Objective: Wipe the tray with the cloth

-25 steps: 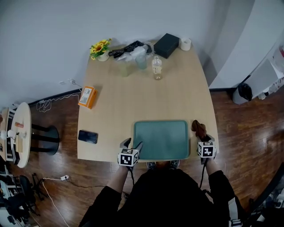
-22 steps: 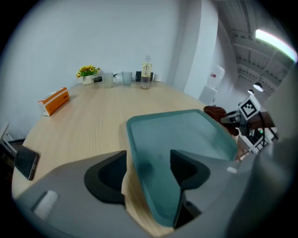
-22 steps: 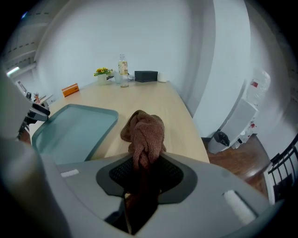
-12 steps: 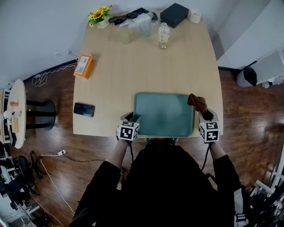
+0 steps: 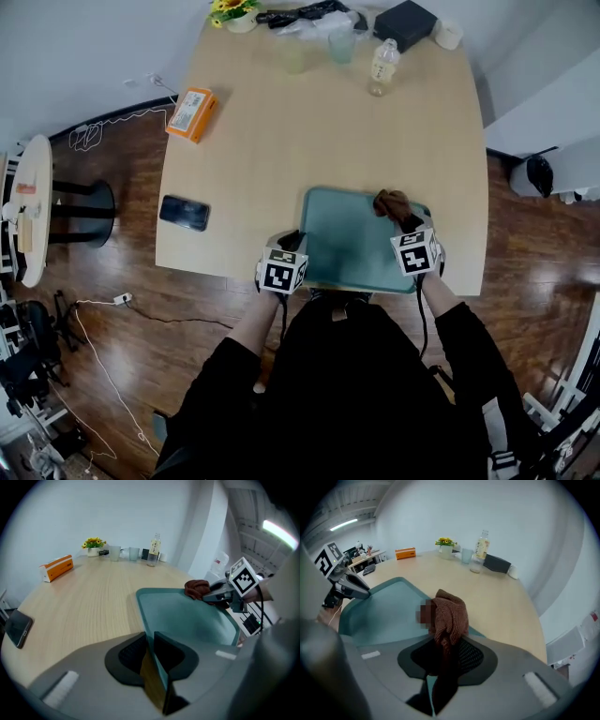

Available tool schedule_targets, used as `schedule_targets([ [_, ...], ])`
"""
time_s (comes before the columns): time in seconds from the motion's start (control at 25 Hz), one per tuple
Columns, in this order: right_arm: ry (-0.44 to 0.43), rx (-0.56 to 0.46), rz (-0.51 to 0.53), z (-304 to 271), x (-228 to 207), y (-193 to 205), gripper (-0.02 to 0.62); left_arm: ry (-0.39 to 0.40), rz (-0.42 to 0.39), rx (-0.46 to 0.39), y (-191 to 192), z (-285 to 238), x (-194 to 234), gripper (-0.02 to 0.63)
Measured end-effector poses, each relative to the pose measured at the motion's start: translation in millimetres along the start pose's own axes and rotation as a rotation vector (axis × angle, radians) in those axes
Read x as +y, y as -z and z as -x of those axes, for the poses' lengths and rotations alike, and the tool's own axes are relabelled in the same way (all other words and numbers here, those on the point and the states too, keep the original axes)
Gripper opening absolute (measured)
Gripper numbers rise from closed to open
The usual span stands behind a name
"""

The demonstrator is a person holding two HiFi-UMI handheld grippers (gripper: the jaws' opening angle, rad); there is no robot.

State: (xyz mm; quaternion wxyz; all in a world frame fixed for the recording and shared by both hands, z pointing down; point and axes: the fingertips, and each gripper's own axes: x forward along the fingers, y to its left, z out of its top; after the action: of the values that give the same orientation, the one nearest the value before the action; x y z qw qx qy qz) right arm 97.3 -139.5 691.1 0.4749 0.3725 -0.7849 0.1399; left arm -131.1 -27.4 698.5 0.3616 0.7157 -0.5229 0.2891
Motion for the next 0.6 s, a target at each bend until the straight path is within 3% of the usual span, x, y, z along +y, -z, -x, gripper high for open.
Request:
schedule_targets([
  [0.24,-0.17,-0.058,0.102,-31.8,101.5,-80.8,0.103,0.022,0.017,-0.04,-0.4,0.7,2.3,0.035],
  [0.4,-0.268,-0.062,0.186,-37.4,178.1,-108.9,0.103,0.029,0.022,-0.049,0.4,1.6,2.4,0.035],
  [0.6,-0.274,-0.057,0.187,-33.6,198.4,-111.0,0.103,0.019,0.016,-0.063,1.0,3.0,4.8,0.032],
])
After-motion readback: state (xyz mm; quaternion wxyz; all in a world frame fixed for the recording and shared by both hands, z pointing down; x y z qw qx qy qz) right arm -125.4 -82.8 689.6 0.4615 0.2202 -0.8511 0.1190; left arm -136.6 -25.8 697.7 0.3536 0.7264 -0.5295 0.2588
